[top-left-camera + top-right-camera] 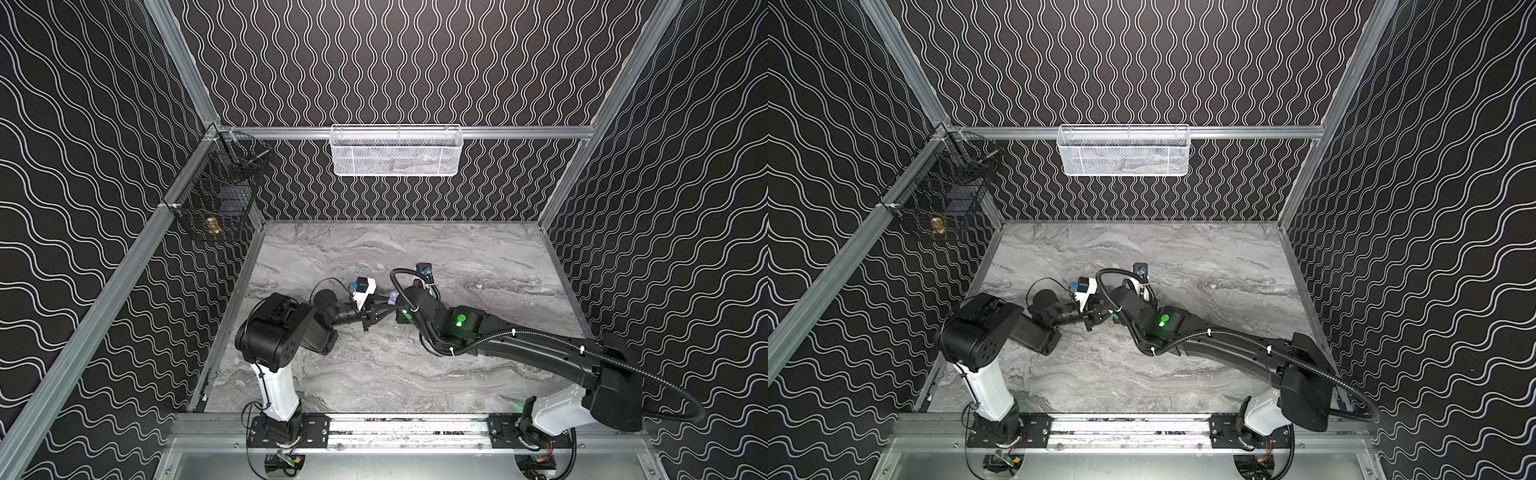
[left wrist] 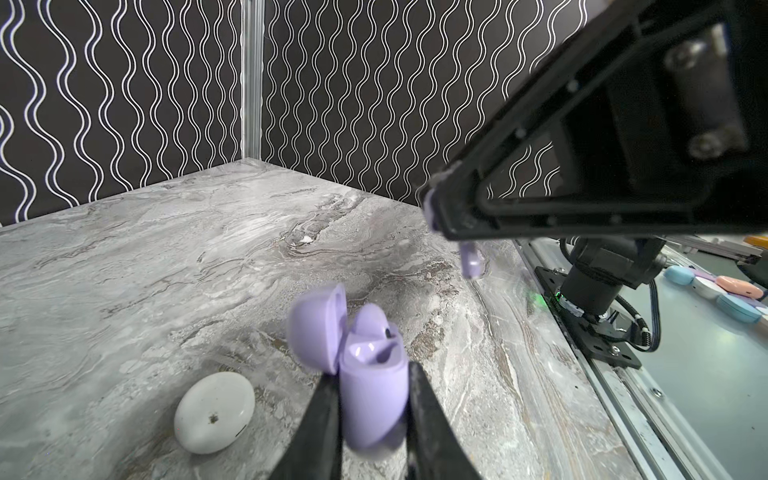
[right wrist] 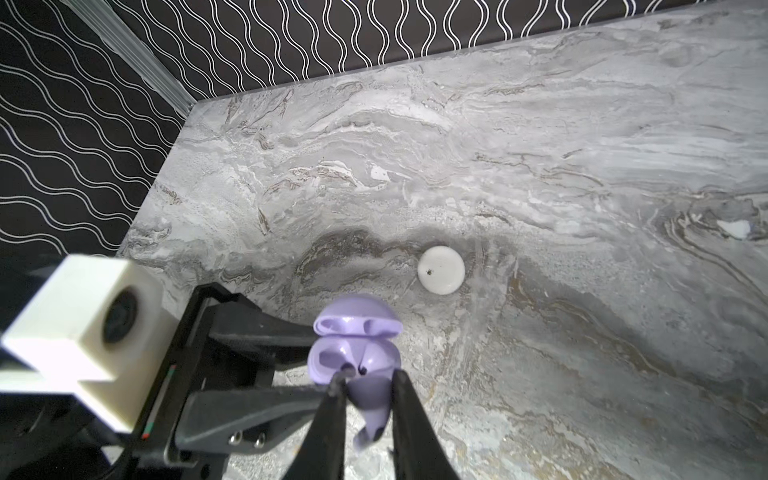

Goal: Insert the wireless bluetooth earbuds into the charging case
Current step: 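Lift the lilac earbud with the right gripper toward the case in the left gripper, then push the lilac earbud into the open case's empty slot with the right gripper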

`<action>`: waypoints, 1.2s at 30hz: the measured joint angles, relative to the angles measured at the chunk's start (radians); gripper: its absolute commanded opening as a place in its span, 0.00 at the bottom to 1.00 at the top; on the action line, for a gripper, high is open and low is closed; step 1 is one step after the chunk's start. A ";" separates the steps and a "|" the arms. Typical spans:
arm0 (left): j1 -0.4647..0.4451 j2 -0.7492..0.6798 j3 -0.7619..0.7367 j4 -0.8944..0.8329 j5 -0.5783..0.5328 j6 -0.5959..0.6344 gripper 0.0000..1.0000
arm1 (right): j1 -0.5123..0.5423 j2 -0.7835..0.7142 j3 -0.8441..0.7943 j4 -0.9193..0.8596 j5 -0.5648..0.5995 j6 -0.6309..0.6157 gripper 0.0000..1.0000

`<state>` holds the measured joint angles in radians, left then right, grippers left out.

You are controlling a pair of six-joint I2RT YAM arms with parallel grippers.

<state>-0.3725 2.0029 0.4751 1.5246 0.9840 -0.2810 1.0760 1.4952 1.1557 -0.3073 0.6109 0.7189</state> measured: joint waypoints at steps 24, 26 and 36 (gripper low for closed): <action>0.000 0.000 0.003 0.000 0.007 0.000 0.24 | -0.021 0.085 0.029 0.074 -0.029 -0.063 0.21; 0.000 0.001 0.003 0.000 0.007 0.000 0.24 | -0.026 0.087 0.025 0.075 -0.029 -0.065 0.21; 0.000 0.003 0.005 0.000 0.013 -0.002 0.25 | -0.037 0.105 0.025 0.081 -0.030 -0.076 0.21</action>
<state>-0.3729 2.0056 0.4801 1.5246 0.9974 -0.2829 1.0386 1.5997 1.1805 -0.2260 0.5812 0.6430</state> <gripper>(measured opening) 0.247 0.210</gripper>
